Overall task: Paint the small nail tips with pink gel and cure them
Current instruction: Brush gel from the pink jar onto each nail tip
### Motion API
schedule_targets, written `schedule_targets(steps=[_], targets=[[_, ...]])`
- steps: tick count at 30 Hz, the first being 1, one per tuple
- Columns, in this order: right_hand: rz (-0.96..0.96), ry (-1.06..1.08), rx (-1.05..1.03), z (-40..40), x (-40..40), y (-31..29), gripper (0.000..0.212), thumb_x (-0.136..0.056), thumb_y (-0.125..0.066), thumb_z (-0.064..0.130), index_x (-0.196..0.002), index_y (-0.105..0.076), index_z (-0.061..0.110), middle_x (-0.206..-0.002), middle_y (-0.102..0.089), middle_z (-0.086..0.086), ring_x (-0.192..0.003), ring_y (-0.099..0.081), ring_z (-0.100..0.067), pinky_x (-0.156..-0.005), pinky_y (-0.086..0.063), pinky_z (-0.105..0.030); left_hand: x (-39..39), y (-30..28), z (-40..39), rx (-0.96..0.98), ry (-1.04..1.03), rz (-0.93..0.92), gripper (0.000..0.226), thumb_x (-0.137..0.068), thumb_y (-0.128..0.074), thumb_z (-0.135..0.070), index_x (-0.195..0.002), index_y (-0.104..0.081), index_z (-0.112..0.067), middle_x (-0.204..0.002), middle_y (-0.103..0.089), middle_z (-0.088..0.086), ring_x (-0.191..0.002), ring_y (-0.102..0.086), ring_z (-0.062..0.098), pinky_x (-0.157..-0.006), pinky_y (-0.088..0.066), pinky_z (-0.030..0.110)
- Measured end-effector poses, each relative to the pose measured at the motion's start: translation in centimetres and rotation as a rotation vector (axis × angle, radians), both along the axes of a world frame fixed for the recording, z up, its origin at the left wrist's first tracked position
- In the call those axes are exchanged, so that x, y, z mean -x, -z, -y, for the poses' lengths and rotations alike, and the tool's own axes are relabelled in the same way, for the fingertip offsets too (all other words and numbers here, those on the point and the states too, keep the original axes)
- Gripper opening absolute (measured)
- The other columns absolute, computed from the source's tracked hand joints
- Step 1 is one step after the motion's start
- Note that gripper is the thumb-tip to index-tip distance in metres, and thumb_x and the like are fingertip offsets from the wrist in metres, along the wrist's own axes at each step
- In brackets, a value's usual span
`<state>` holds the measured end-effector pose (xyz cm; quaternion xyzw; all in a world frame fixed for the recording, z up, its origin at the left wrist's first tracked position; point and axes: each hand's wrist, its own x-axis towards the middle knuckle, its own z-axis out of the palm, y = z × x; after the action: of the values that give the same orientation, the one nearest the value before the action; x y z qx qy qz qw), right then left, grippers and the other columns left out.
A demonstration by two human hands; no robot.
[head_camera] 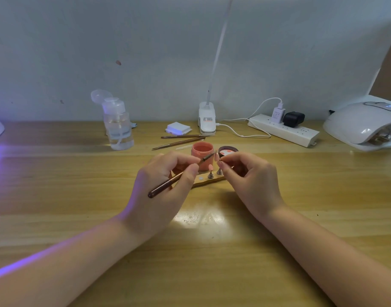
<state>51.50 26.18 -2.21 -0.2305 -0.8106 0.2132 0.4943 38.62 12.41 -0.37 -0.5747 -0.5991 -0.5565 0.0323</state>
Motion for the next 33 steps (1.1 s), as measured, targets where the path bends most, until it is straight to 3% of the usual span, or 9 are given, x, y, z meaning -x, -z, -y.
schedule_targets(steps=[5, 9, 14, 19, 21, 24, 27, 33], targets=[[0.006, 0.007, -0.039, -0.09, -0.01, 0.06, 0.006, -0.081, -0.075, 0.012, -0.087, -0.074, 0.01, -0.071, -0.069, 0.002, -0.061, -0.06, -0.013, -0.064, -0.051, -0.034, 0.27, 0.05, 0.43, -0.031, 0.016, -0.006, 0.015, -0.084, -0.051, -0.033, -0.085, -0.065, -0.029, -0.073, -0.065, -0.012, -0.074, -0.056, 0.003, -0.068, -0.038, 0.01], [0.013, -0.003, -0.044, -0.1, -0.01, 0.06, 0.007, -0.082, -0.074, 0.012, -0.088, -0.074, 0.009, -0.072, -0.069, 0.001, -0.062, -0.061, -0.013, -0.064, -0.052, -0.036, 0.12, -0.12, 0.23, -0.013, -0.005, 0.015, 0.008, -0.088, -0.056, -0.035, -0.089, -0.063, -0.039, -0.081, -0.068, -0.019, -0.079, -0.058, 0.005, -0.07, -0.038, 0.011], [0.007, -0.018, -0.007, -0.05, 0.08, 0.06, 0.007, -0.084, -0.073, 0.011, -0.09, -0.074, 0.008, -0.073, -0.069, 0.002, -0.064, -0.06, -0.011, -0.065, -0.052, -0.035, 0.25, 0.03, 0.51, -0.017, 0.062, 0.025, 0.015, -0.083, -0.051, -0.032, -0.083, -0.065, -0.025, -0.072, -0.064, -0.008, -0.073, -0.057, 0.006, -0.068, -0.038, 0.012], [0.017, -0.055, 0.019, 0.05, 0.1, -0.08, 0.009, -0.086, -0.071, 0.013, -0.092, -0.073, 0.007, -0.074, -0.069, 0.0, -0.064, -0.062, -0.012, -0.064, -0.052, -0.037, 0.0, -0.08, 0.25, -0.009, 0.086, 0.168, 0.011, -0.089, -0.056, -0.02, -0.091, -0.065, -0.024, -0.08, -0.068, -0.015, -0.074, -0.061, -0.002, -0.064, -0.041, 0.005], [0.019, -0.057, 0.022, 0.07, 0.06, -0.09, 0.009, -0.086, -0.071, 0.012, -0.092, -0.073, 0.006, -0.075, -0.069, -0.001, -0.065, -0.062, -0.014, -0.065, -0.052, -0.037, 0.04, 0.02, 0.18, 0.008, 0.109, 0.2, 0.011, -0.087, -0.055, -0.019, -0.088, -0.066, -0.02, -0.076, -0.068, -0.008, -0.071, -0.061, -0.001, -0.063, -0.041, 0.006], [0.017, -0.055, 0.023, 0.12, -0.01, -0.08, 0.009, -0.086, -0.071, 0.011, -0.093, -0.073, 0.007, -0.075, -0.069, -0.001, -0.065, -0.061, -0.013, -0.064, -0.052, -0.034, 0.14, 0.02, 0.36, -0.025, 0.132, 0.193, 0.013, -0.085, -0.056, -0.026, -0.084, -0.065, -0.017, -0.073, -0.067, -0.002, -0.069, -0.061, 0.003, -0.064, -0.042, 0.009], [0.006, -0.059, 0.032, 0.14, 0.04, -0.05, 0.008, -0.086, -0.071, 0.012, -0.091, -0.073, 0.007, -0.073, -0.069, 0.0, -0.063, -0.061, -0.012, -0.063, -0.051, -0.033, -0.05, -0.03, 0.37, -0.042, 0.109, 0.209, 0.008, -0.09, -0.058, -0.024, -0.088, -0.065, -0.021, -0.078, -0.069, -0.008, -0.073, -0.062, 0.0, -0.064, -0.042, 0.007], [-0.006, -0.038, 0.018, 0.11, 0.1, 0.04, 0.005, -0.085, -0.072, 0.011, -0.088, -0.073, 0.008, -0.071, -0.068, 0.002, -0.065, -0.058, -0.01, -0.06, -0.046, -0.019, -0.15, 0.01, 0.46, -0.031, 0.125, 0.174, 0.012, -0.085, -0.058, -0.027, -0.083, -0.066, -0.018, -0.074, -0.067, -0.003, -0.067, -0.059, 0.0, -0.062, -0.04, 0.007]])
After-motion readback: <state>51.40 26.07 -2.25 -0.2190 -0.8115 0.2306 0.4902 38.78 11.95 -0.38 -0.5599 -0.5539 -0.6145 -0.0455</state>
